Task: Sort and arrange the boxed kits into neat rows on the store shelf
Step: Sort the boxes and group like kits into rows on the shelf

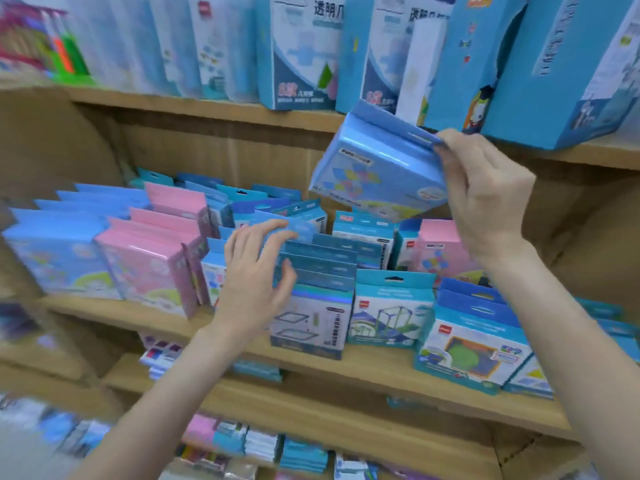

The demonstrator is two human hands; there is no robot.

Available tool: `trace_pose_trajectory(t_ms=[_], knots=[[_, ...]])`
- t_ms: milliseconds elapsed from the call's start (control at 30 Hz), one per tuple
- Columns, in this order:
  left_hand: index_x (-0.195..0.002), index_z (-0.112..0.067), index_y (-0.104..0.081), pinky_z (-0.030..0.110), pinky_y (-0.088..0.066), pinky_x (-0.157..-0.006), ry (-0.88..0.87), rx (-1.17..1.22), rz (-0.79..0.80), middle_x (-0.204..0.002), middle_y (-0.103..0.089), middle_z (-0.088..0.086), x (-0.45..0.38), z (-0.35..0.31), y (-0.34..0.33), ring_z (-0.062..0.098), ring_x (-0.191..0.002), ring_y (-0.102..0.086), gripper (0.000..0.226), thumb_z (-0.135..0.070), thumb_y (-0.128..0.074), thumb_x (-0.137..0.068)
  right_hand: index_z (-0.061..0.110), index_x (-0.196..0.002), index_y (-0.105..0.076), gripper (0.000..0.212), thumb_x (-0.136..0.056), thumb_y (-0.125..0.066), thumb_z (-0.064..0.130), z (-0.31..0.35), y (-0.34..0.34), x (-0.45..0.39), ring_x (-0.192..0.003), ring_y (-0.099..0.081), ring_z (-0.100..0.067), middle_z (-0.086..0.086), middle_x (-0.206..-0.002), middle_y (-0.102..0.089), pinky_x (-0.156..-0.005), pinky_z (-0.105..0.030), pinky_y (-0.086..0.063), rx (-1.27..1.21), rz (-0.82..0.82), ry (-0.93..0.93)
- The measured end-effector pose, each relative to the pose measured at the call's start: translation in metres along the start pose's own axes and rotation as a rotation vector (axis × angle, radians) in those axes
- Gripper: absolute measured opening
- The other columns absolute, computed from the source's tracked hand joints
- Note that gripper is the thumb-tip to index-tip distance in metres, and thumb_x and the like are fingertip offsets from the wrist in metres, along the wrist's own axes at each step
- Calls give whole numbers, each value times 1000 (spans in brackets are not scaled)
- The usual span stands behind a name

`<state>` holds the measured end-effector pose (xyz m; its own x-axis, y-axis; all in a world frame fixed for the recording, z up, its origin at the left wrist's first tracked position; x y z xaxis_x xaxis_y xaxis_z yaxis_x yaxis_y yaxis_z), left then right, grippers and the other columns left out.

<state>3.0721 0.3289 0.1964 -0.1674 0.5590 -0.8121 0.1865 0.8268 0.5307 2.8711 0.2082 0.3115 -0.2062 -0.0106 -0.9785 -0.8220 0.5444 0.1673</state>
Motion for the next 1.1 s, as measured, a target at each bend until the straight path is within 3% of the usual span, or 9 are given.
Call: trace_pose_trajectory(t_ms=[100, 300, 500, 600, 700, 800, 900, 1000, 1100], knots=[[-110, -8, -58, 39, -33, -91, 114, -86, 4, -117, -56, 11, 13, 66, 35, 30, -104, -50, 35, -18, -46, -78, 4, -100, -67, 29, -96, -47, 24, 39, -42, -18, -77, -63, -23, -14, -89, -72, -66, -31, -45, -160, 60, -146], [-116, -5, -52, 39, -31, -93, 274, -236, 87, -120, -51, 14, 49, 207, 107, 29, -109, -43, 44, -26, -40, -79, 7, -99, -65, 23, -92, -49, 23, 141, -131, -49, -65, -50, -14, -10, -80, -68, -63, -31, -38, -432, 159, -337], [-122, 1, -47, 31, -29, -98, 426, -154, 101, -125, -45, 18, 83, 308, 169, 32, -117, -40, 41, -9, -47, -81, 11, -98, -64, 21, -92, -49, 24, 251, -200, -44, -66, -54, -21, -5, -79, -68, -63, -36, -41, -553, 381, -323], [-127, 1, -42, 35, -33, -102, 415, -92, 44, -127, -42, 15, 87, 328, 190, 30, -118, -41, 45, 0, -51, -82, 13, -95, -64, 19, -90, -49, 24, 288, -229, -41, -66, -55, -24, -7, -77, -68, -63, -37, -41, -604, 503, -295], [-130, -3, -36, 41, -36, -101, 364, -35, -20, -127, -40, 13, 86, 337, 197, 29, -119, -42, 49, -14, -46, -84, 14, -97, -64, 25, -89, -46, 28, 322, -255, -36, -76, -60, -23, -6, -85, -70, -68, -36, -44, -641, 650, -223], [-135, -1, -31, 34, -30, -108, 273, -107, 30, -134, -33, 15, 96, 340, 191, 28, -127, -35, 57, -25, -49, -86, 11, -99, -64, 27, -87, -47, 28, 361, -280, -12, -81, -66, -32, -10, -89, -72, -64, -42, -51, -505, 766, -110], [-138, 3, -29, 38, -22, -113, 111, -338, 83, -141, -28, 22, 103, 343, 180, 36, -132, -29, 64, -20, -61, -86, 13, -80, -63, 17, -69, -75, 15, 394, -295, 18, -58, -61, -25, -2, -61, -64, -38, -26, -43, -279, 745, 102], [-140, -3, -31, 44, -18, -114, 27, -504, 145, -144, -28, 22, 99, 355, 166, 36, -136, -24, 69, -23, -67, -84, 18, -74, -62, 31, -55, -84, 10, 403, -308, 29, -57, -54, -16, 6, -55, -56, -37, -21, -24, -107, 717, 165], [-139, -7, -33, 44, -17, -114, -51, -556, 201, -142, -33, 14, 98, 361, 154, 29, -134, -29, 68, -20, -68, -82, 16, -75, -62, 30, -55, -82, 8, 401, -311, 30, -58, -53, -17, 4, -59, -57, -39, -24, -30, -97, 645, 152]])
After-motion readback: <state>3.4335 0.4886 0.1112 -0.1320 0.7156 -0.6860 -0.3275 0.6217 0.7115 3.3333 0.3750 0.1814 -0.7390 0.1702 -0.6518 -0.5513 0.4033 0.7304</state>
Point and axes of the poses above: each hand's wrist, its own x-axis away from the middle knuckle, its own y-axis out of the back of the hand, z = x × y, the point moved 5 cm from there along -x, towards the middle knuckle
